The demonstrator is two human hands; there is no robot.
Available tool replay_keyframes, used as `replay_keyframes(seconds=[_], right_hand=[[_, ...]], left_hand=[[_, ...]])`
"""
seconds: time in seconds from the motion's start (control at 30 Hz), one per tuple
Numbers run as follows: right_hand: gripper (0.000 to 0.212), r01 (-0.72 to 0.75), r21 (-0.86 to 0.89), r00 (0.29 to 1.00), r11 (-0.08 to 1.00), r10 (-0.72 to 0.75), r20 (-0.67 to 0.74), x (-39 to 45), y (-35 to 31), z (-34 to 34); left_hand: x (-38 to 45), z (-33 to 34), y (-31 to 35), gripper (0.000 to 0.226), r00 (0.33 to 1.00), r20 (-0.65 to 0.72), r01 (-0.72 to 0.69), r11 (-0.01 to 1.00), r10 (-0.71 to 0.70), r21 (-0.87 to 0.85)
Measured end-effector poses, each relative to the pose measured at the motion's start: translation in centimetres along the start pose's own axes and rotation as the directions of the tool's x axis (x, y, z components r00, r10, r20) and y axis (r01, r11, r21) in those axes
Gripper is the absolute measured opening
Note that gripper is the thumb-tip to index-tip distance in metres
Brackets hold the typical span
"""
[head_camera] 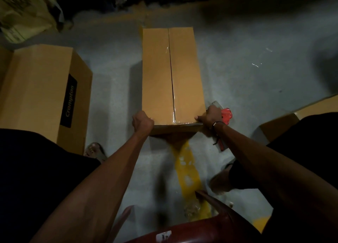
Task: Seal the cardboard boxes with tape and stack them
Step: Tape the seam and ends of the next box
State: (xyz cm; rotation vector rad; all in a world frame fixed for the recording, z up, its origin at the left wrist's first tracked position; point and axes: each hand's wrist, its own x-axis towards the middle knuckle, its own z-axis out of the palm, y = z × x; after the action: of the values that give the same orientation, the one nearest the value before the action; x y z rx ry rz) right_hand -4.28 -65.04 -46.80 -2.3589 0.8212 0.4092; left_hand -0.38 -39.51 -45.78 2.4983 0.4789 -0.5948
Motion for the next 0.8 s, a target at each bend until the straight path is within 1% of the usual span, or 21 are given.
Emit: replay_keyframes(seconds=[0.03,0.1,0.13,0.17,0.2,0.23,0.27,0.3,0.33,0.37,0.43,0.53,0.6,0.7,0.8], right_hand=[[0.037,0.008,-0.014,1.000,1.000,-0.008,-0.003,-0.2,-0.4,-0.3],[0.032,0.032,-0.039,0.999,0.999,-0.032,-0.002,-0.6,-1.0,-0.3],[0.034,0.029,-0.022,1.000,0.999,-0.028,0.006,-0.7,-1.1,0.0],[0.044,0.021,0.007,1.000,1.000,-0.021,0.020,-0.8,-1.3,0.4],[0.063,0.006,0.035,0.999,0.999,-0.007,0.032,-0.9,-1.5,0.9],[0.087,-0.012,0.049,0.999,0.999,0.010,0.041,-0.9,-1.6,1.4],[0.110,-0.026,0.041,0.999,0.999,0.024,0.044,-1.0,-1.9,1.8],[0.126,-0.035,0.019,0.998,0.999,0.034,0.049,-0.9,-1.9,2.3],[0.135,-0.039,-0.010,0.998,0.999,0.040,0.049,-0.9,-2.0,2.6],[0.140,-0.037,-0.038,0.998,0.999,0.038,0.041,-0.8,-1.9,2.9],[0.143,-0.011,-0.069,1.000,0.998,0.012,0.019,-0.6,-1.4,3.1],[0.132,0.012,-0.032,1.000,0.999,-0.012,-0.013,-0.7,-0.8,2.3],[0.117,0.008,0.066,1.000,0.998,-0.008,-0.012,-0.7,-0.3,1.5],[0.103,0.003,0.181,1.000,0.984,-0.003,0.001,-0.1,0.8,0.7],[0.089,-0.022,0.321,0.999,0.947,0.005,0.052,0.6,2.0,0.0]], left_hand=[[-0.3,0.1,0.2,0.034,1.000,-0.008,-0.013,1.000,0.013,0.000],[-0.6,0.5,0.4,0.027,1.000,-0.014,-0.021,0.998,0.021,-0.055],[-0.6,0.9,0.4,0.028,1.000,-0.014,-0.012,0.994,0.011,-0.108],[-0.5,1.2,0.5,0.036,1.000,-0.005,0.003,0.986,-0.004,-0.164],[-0.6,1.4,0.7,0.053,1.000,0.012,0.028,0.976,-0.025,-0.216],[-0.6,1.8,0.9,0.079,0.998,0.031,0.054,0.968,-0.048,-0.244],[-0.6,2.1,1.1,0.109,0.997,0.046,0.074,0.968,-0.065,-0.239],[-0.6,2.4,1.1,0.131,0.997,0.052,0.075,0.975,-0.065,-0.208],[-0.8,2.6,1.1,0.143,0.998,0.045,0.062,0.982,-0.055,-0.177],[-0.8,2.8,1.0,0.145,0.999,0.029,0.044,0.986,-0.040,-0.159],[-0.5,3.0,0.7,0.139,0.999,0.001,0.037,0.987,-0.037,-0.159],[-0.2,2.8,0.5,0.128,0.995,0.003,0.103,0.976,-0.104,-0.190],[0.0,2.2,-0.1,0.109,0.992,0.007,0.126,0.963,-0.129,-0.239],[0.7,1.2,-1.8,0.083,0.996,0.023,0.088,0.927,-0.085,-0.366],[1.7,0.5,-3.4,0.072,0.997,0.076,0.061,0.879,-0.028,-0.474]])
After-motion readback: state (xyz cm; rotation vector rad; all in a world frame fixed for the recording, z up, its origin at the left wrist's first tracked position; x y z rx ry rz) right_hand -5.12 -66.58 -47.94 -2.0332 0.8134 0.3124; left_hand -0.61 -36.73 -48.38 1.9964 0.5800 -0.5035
